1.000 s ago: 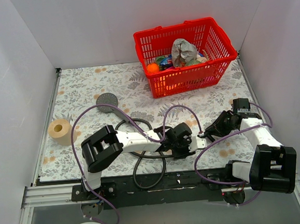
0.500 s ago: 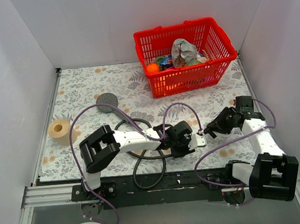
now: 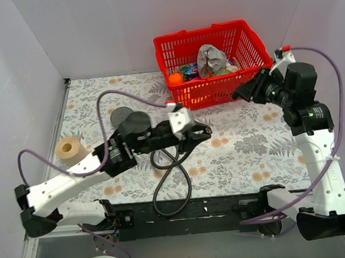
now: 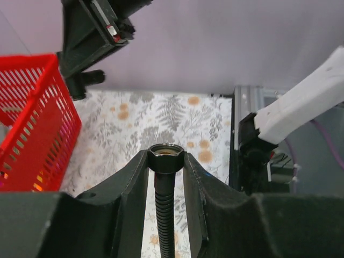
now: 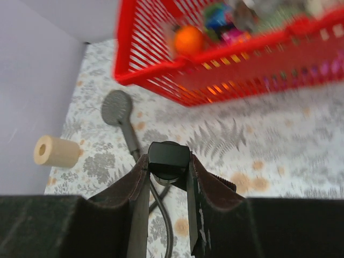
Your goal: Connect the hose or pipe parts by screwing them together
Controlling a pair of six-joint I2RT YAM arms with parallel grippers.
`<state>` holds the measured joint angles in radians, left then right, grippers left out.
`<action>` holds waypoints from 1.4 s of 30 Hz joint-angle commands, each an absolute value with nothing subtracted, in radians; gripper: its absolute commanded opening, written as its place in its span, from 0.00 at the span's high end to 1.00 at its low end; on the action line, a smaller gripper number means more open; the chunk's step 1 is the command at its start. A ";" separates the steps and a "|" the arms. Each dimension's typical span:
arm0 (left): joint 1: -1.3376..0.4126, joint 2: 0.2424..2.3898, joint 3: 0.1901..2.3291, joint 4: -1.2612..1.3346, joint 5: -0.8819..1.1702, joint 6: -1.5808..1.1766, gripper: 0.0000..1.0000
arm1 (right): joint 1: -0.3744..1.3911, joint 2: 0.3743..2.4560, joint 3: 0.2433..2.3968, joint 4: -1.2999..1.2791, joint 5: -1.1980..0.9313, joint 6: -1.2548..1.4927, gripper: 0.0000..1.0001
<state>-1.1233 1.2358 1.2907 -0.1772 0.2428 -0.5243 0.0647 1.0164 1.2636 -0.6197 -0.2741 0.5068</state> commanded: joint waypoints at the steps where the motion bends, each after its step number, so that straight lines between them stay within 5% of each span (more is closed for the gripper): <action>1: -1.121 1.059 1.195 -0.035 0.287 -0.589 1.00 | 0.213 1.048 1.586 -0.511 -0.298 0.307 0.99; 10: -1.000 0.862 0.896 0.267 0.434 -0.712 1.00 | 0.507 0.976 1.523 -0.190 -0.557 -0.107 0.99; 20: -0.845 0.862 0.782 0.656 0.549 -0.850 1.00 | 0.713 1.071 1.687 -0.362 -0.683 -0.229 0.99; 42: -0.825 0.919 0.764 0.776 0.623 -0.910 1.00 | 0.765 1.077 1.652 -0.307 -0.828 -0.106 0.99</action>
